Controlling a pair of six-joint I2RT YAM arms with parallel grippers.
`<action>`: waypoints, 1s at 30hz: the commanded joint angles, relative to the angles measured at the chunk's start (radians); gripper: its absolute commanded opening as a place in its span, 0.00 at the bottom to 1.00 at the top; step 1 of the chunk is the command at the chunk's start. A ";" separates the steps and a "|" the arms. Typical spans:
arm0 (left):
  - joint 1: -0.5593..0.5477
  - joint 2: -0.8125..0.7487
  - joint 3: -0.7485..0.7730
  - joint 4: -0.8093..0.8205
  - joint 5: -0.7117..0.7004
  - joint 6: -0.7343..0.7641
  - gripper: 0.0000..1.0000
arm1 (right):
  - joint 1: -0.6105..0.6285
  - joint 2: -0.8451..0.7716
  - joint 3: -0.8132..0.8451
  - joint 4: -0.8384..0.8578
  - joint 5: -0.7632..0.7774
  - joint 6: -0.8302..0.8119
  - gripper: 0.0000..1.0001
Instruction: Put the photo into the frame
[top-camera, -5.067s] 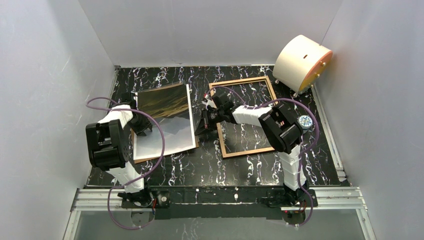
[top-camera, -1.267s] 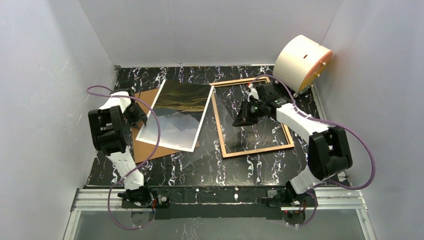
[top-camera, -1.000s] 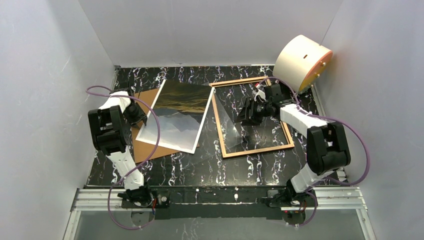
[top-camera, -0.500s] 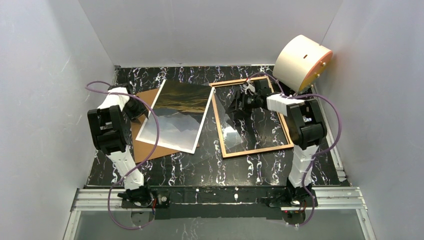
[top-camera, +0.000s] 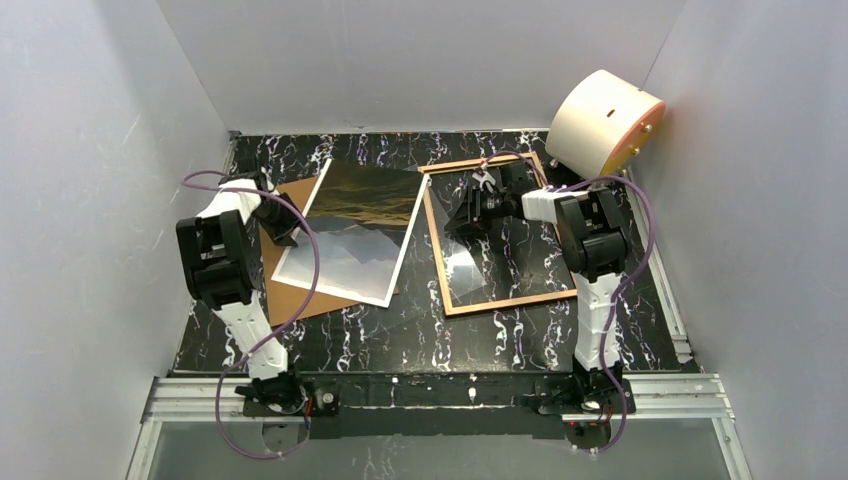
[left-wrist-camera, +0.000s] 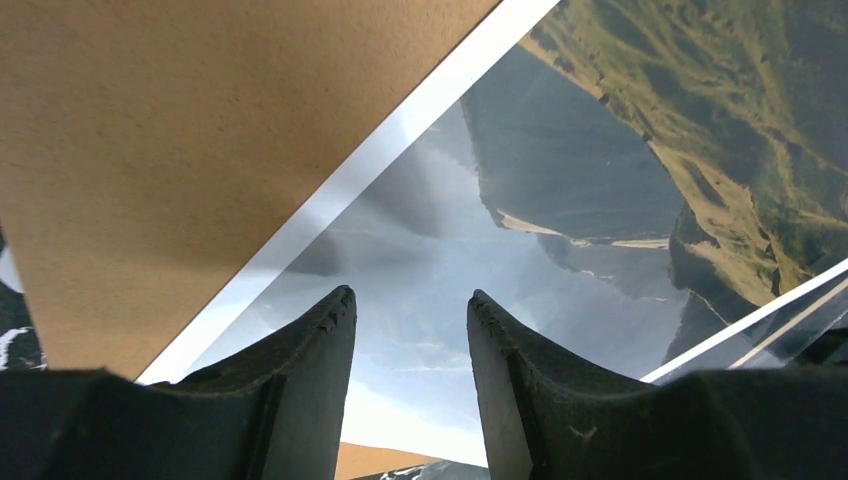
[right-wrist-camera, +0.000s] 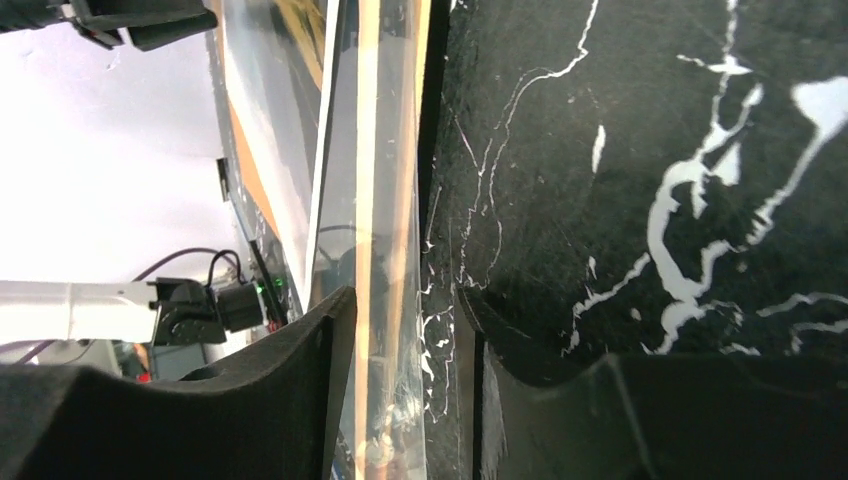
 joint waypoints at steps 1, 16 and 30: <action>0.003 -0.001 -0.023 0.015 0.079 -0.012 0.43 | 0.005 0.038 0.052 0.069 -0.110 0.028 0.48; 0.012 0.030 -0.089 0.080 0.041 0.005 0.36 | 0.004 0.047 0.057 0.276 -0.231 0.197 0.03; 0.082 -0.042 -0.145 0.100 -0.153 -0.059 0.34 | 0.005 -0.124 0.286 -0.161 -0.039 0.076 0.01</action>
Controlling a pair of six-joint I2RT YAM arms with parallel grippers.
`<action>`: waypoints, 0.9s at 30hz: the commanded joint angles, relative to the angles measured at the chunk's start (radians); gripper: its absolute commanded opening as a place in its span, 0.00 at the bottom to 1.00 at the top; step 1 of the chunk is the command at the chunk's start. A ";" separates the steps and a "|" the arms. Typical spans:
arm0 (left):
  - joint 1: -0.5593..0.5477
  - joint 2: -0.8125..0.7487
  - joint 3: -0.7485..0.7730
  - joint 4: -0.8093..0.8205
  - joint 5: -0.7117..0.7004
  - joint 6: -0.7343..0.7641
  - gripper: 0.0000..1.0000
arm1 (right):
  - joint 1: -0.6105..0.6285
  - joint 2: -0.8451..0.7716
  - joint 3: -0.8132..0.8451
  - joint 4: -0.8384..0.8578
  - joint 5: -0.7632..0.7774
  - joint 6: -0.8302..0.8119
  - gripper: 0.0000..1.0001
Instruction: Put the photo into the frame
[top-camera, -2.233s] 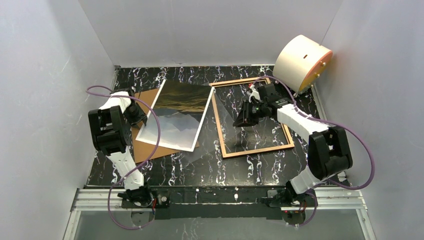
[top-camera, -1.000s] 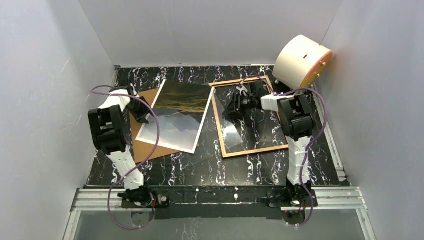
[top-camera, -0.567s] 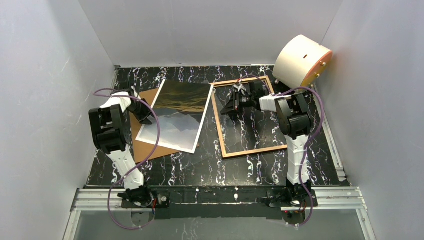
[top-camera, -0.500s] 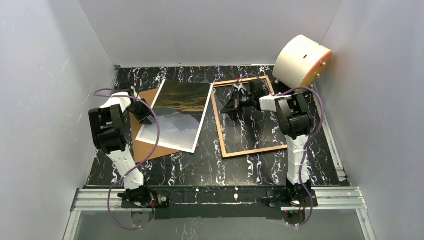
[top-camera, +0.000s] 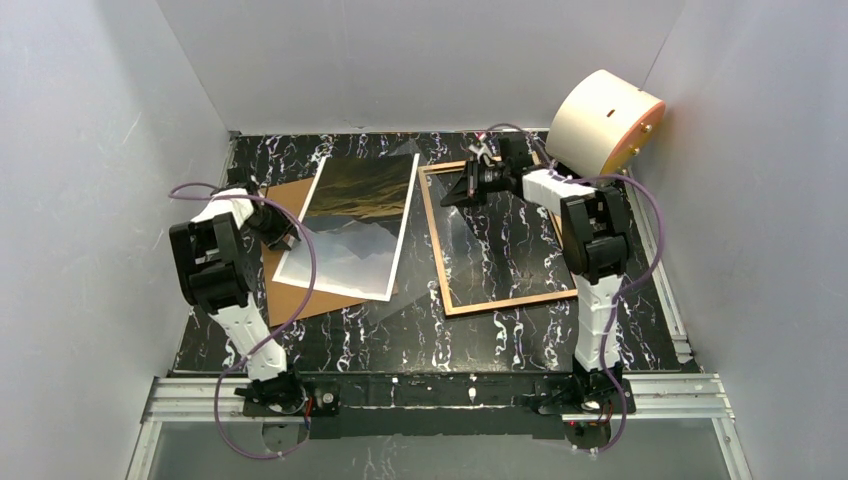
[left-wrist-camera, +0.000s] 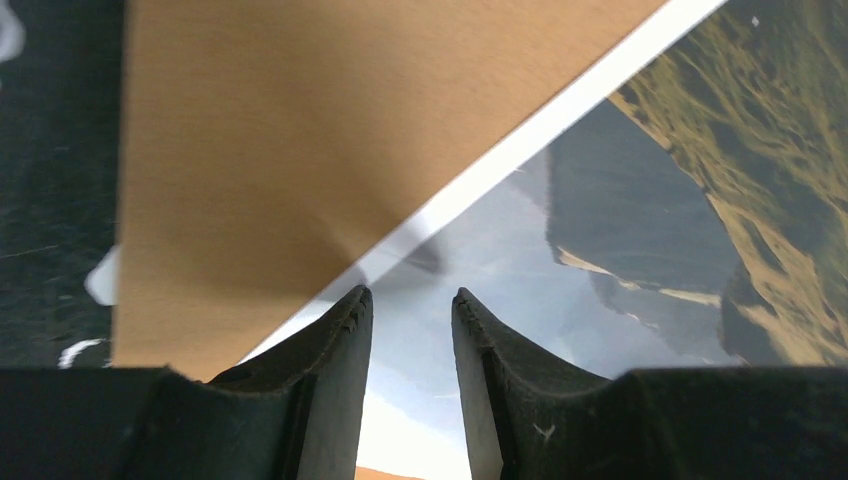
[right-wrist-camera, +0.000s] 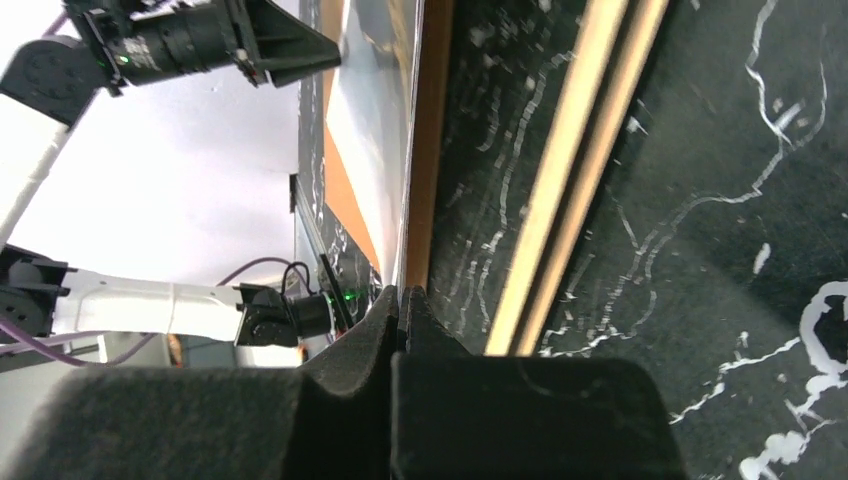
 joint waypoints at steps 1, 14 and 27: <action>0.035 -0.029 -0.051 -0.004 -0.143 -0.012 0.34 | 0.002 -0.145 0.135 -0.159 0.064 -0.046 0.01; 0.046 -0.117 0.031 -0.058 -0.266 -0.029 0.39 | 0.021 -0.204 0.189 -0.242 0.055 -0.034 0.01; 0.046 -0.131 0.054 0.018 0.137 -0.070 0.49 | 0.053 -0.248 0.304 -0.348 0.163 -0.043 0.01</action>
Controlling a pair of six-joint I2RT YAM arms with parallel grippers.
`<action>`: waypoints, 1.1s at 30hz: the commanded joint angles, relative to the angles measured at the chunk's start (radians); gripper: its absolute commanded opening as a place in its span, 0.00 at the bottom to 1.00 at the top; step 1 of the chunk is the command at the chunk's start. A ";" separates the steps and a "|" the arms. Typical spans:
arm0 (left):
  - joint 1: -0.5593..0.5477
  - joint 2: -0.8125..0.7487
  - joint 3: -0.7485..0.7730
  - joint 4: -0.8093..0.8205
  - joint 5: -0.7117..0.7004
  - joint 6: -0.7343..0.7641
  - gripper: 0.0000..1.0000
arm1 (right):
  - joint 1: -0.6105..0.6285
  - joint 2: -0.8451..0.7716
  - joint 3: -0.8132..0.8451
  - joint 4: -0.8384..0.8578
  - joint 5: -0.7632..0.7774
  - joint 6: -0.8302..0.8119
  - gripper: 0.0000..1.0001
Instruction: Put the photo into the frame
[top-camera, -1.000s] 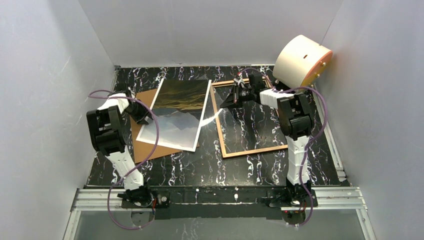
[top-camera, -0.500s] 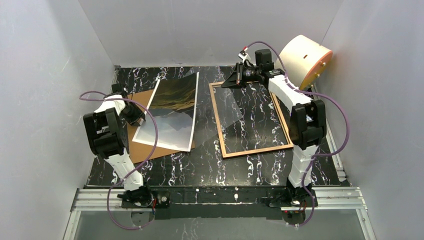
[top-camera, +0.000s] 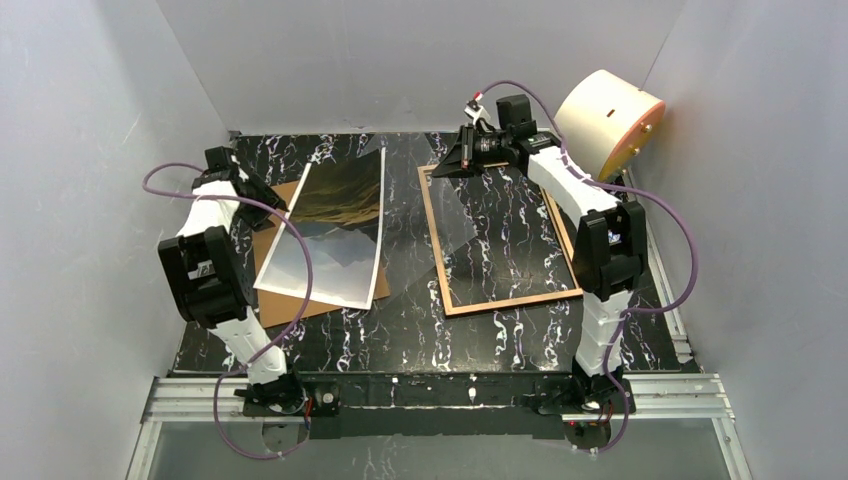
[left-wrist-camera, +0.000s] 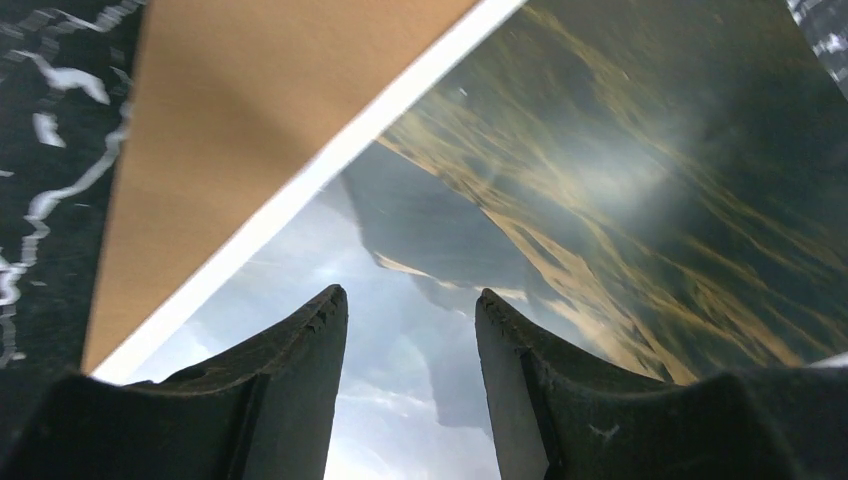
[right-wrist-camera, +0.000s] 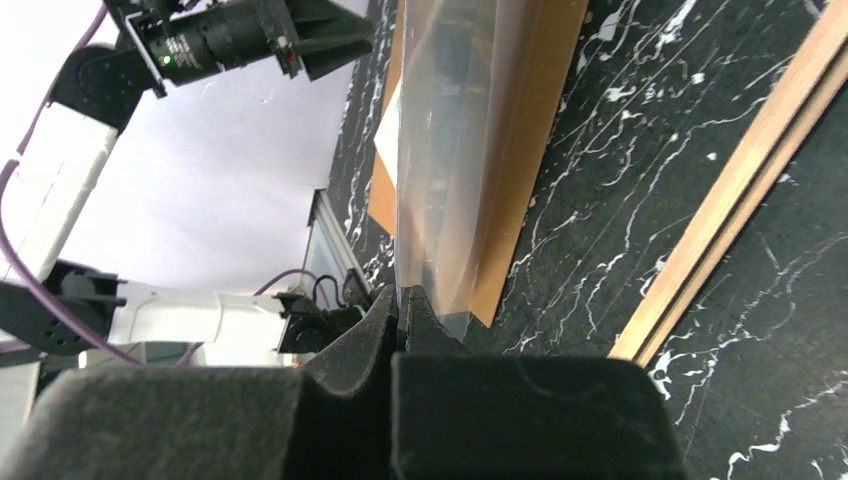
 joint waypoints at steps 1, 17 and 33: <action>0.001 -0.008 -0.059 0.039 0.201 -0.030 0.49 | 0.000 -0.066 0.098 -0.127 0.118 -0.059 0.01; -0.001 0.114 -0.212 0.062 0.208 -0.015 0.44 | -0.068 -0.156 0.356 -0.483 0.544 -0.224 0.01; -0.326 0.063 -0.034 0.083 0.235 -0.092 0.65 | -0.160 -0.389 0.275 -0.429 0.726 -0.234 0.01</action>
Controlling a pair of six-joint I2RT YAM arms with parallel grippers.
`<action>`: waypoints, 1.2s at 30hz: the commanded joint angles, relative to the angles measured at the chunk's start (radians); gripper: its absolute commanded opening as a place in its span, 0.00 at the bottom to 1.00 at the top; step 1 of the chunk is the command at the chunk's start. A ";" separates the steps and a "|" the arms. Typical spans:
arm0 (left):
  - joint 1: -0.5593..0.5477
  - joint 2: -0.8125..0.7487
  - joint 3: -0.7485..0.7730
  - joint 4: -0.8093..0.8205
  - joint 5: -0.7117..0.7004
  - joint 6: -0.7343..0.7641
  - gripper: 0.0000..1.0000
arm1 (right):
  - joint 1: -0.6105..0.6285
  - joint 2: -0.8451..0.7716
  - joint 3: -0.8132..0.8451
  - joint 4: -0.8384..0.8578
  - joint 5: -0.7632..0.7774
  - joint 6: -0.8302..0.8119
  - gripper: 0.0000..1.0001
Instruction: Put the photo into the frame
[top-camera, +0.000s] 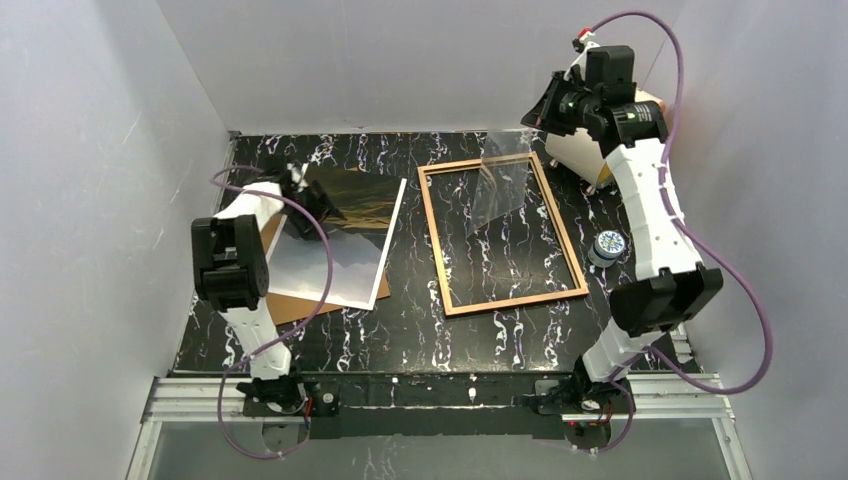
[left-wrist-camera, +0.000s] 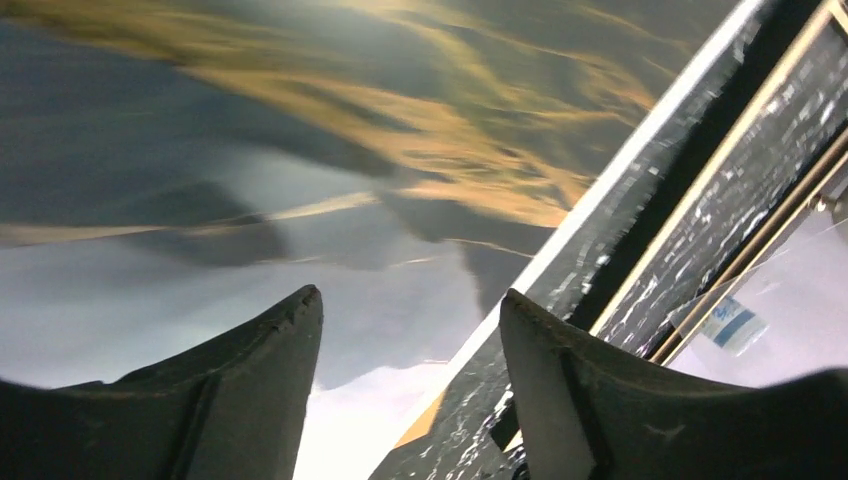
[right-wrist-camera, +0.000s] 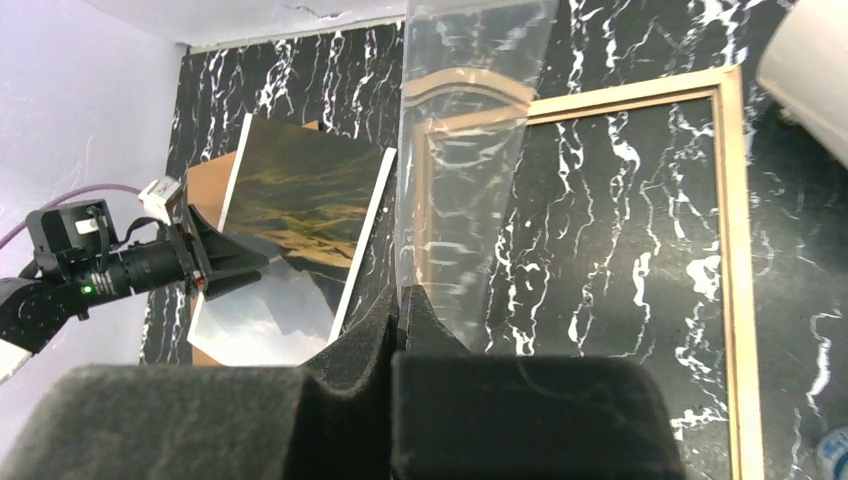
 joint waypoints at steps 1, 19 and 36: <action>-0.165 -0.028 0.070 0.015 -0.024 -0.061 0.67 | -0.001 -0.108 -0.036 0.089 0.092 -0.027 0.01; -0.666 0.220 0.286 0.021 -0.277 -0.189 0.71 | -0.002 -0.256 -0.193 0.016 0.201 -0.080 0.01; -0.721 0.363 0.470 -0.244 -0.571 0.016 0.24 | -0.002 -0.283 -0.225 0.029 0.120 -0.046 0.01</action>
